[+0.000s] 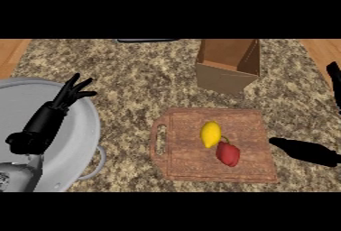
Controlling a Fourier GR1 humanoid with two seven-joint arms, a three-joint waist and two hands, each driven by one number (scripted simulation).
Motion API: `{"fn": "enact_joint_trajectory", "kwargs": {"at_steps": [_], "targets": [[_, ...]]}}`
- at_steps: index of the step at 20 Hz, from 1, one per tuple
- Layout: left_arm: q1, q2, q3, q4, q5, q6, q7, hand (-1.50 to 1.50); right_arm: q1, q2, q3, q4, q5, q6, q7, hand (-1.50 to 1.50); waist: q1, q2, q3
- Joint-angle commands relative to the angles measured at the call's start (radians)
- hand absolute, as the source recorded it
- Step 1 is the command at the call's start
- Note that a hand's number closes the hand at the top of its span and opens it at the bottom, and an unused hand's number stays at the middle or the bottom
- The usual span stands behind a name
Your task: Pick the lemon from the cutting board and place it in the cardboard box
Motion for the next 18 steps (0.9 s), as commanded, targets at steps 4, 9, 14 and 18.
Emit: {"fn": "enact_joint_trajectory", "kwargs": {"at_steps": [4,9,14,18], "targets": [[-0.03,-0.007,-0.008,0.013,-0.013,-0.047,-0.032,0.0,0.012,-0.089,0.155,-0.231,0.231,0.197,0.303,-1.5,0.045,0.012,0.0],[-0.105,-0.028,-0.023,0.029,-0.03,-0.041,0.009,0.0,-0.087,-0.118,0.275,-0.197,0.206,0.454,0.503,-1.5,0.066,0.019,-0.001],[-0.076,-0.039,-0.029,0.046,-0.054,-0.042,-0.024,0.0,-0.264,-0.015,0.398,-0.169,0.142,0.679,0.744,-1.5,0.081,0.018,-0.001],[-0.11,-0.041,-0.015,0.075,-0.044,-0.061,-0.031,0.0,-0.393,0.131,0.5,-0.048,0.177,0.745,0.91,-1.5,0.081,0.019,-0.001]]}}
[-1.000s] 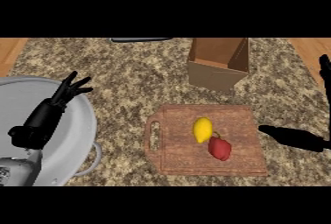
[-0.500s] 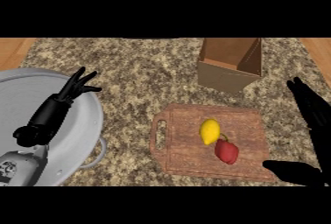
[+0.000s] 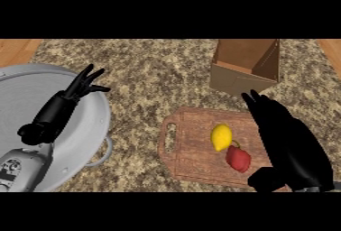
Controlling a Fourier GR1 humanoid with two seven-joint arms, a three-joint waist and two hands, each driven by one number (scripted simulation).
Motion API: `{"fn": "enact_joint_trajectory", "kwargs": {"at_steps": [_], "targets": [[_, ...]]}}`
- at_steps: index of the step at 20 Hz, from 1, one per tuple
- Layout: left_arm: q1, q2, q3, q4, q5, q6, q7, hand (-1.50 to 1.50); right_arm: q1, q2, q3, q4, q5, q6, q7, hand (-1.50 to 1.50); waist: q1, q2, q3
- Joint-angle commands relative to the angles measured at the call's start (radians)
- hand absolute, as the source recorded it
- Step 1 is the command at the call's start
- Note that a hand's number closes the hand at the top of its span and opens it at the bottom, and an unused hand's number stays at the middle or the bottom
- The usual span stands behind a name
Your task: Pick the lemon from the cutting board and place it in the cardboard box
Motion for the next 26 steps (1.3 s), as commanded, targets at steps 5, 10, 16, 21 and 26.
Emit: {"fn": "enact_joint_trajectory", "kwargs": {"at_steps": [5,10,16,21,26], "targets": [[0.004,-0.011,-0.002,0.018,-0.036,0.01,-0.004,0.0,-0.171,0.214,0.103,0.184,-0.028,0.184,0.315,-1.5,-0.006,-0.003,0.0],[0.013,-0.031,-0.009,0.012,-0.045,0.01,-0.006,0.0,-0.195,0.307,0.113,0.301,0.006,0.166,0.345,-1.5,-0.019,-0.004,0.002],[-0.043,-0.024,0.045,0.093,-0.027,-0.015,-0.012,0.0,-0.221,0.386,0.119,0.392,0.058,0.161,0.35,-1.5,-0.035,-0.001,0.002],[0.03,-0.038,0.021,0.058,-0.076,0.009,-0.049,0.0,-0.238,0.425,0.104,0.435,0.124,0.176,0.363,-1.5,-0.028,-0.005,0.003],[0.042,-0.038,0.03,-0.021,-0.052,-0.017,0.007,0.0,-0.181,0.426,0.099,0.479,0.179,0.188,0.303,-1.5,-0.026,-0.006,0.004]]}}
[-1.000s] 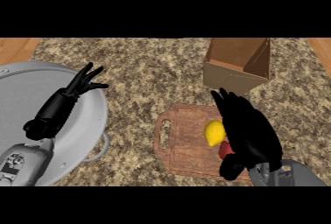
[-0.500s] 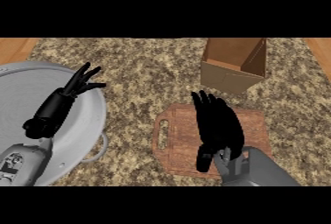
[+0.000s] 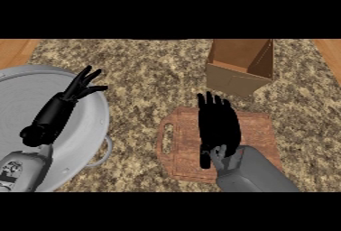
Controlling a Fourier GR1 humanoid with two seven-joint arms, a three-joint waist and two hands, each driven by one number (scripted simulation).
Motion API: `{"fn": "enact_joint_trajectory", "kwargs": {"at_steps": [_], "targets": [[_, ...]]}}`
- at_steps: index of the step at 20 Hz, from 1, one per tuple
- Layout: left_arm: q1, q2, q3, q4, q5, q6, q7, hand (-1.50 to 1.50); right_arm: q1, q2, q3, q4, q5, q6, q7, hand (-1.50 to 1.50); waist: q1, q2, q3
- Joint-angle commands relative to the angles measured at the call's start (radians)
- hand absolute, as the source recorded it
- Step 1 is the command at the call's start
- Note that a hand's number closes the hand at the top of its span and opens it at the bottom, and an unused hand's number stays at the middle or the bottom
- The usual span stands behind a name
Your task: Pick the lemon from the cutting board and place it in the cardboard box
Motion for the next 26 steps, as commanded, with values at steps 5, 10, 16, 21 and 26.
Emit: {"fn": "enact_joint_trajectory", "kwargs": {"at_steps": [5,10,16,21,26], "targets": [[0.033,-0.029,-0.012,-0.019,-0.034,0.005,0.003,0.0,0.007,0.08,-0.011,0.083,0.081,0.096,0.168,-1.5,-0.003,0.002,-0.002],[0.021,-0.042,0.003,-0.012,-0.039,-0.008,0.011,0.0,0.069,0.01,-0.074,0.05,0.11,0.123,0.065,-1.5,-0.008,0.001,-0.001],[0.041,-0.033,0.045,-0.019,-0.037,-0.061,-0.005,0.0,0.045,0.134,-0.107,0.138,0.182,0.113,0.031,-1.5,-0.001,0.003,-0.001],[0.05,-0.009,0.092,-0.029,-0.018,-0.103,-0.001,0.0,0.137,0.143,-0.085,0.173,0.266,0.045,-0.019,-1.5,-0.001,0.002,-0.001],[0.002,-0.065,0.075,0.019,-0.077,-0.077,-0.002,0.0,0.129,0.139,-0.145,0.186,0.309,0.076,-0.042,-1.5,-0.005,0.003,-0.001]]}}
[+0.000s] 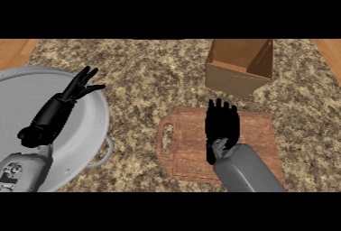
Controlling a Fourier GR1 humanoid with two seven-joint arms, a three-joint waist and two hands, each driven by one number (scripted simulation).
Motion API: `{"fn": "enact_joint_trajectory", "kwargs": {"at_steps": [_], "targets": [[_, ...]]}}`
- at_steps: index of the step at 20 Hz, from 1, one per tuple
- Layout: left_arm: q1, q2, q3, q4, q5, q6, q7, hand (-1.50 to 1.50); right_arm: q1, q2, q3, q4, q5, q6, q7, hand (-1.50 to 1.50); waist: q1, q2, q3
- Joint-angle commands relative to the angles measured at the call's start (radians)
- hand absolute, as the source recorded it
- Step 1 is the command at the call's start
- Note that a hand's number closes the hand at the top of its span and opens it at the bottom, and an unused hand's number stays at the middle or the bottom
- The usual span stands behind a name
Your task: Pick the lemon from the cutting board and place it in the cardboard box
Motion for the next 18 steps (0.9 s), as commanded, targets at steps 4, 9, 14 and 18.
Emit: {"fn": "enact_joint_trajectory", "kwargs": {"at_steps": [4,9,14,18], "targets": [[0.002,-0.027,0.003,-0.066,-0.021,-0.027,0.076,0.0,0.043,0.04,-0.034,0.022,0.067,0.006,0.056,-1.5,0.002,0.0,-0.001],[0.08,-0.035,0.037,-0.088,-0.028,-0.064,0.044,0.0,0.12,0.003,-0.028,0.041,0.105,-0.043,-0.075,1.5,0.003,0.001,-0.001],[-0.017,-0.072,0.039,0.003,-0.063,-0.058,0.04,0.0,0.006,-0.01,-0.024,0.166,0.168,-0.147,-0.233,1.5,0.002,0.003,-0.001],[0.025,-0.061,0.065,-0.093,-0.047,-0.081,0.082,0.0,0.039,-0.037,0.003,0.161,0.23,-0.21,-0.28,1.5,0.004,0.001,-0.001]]}}
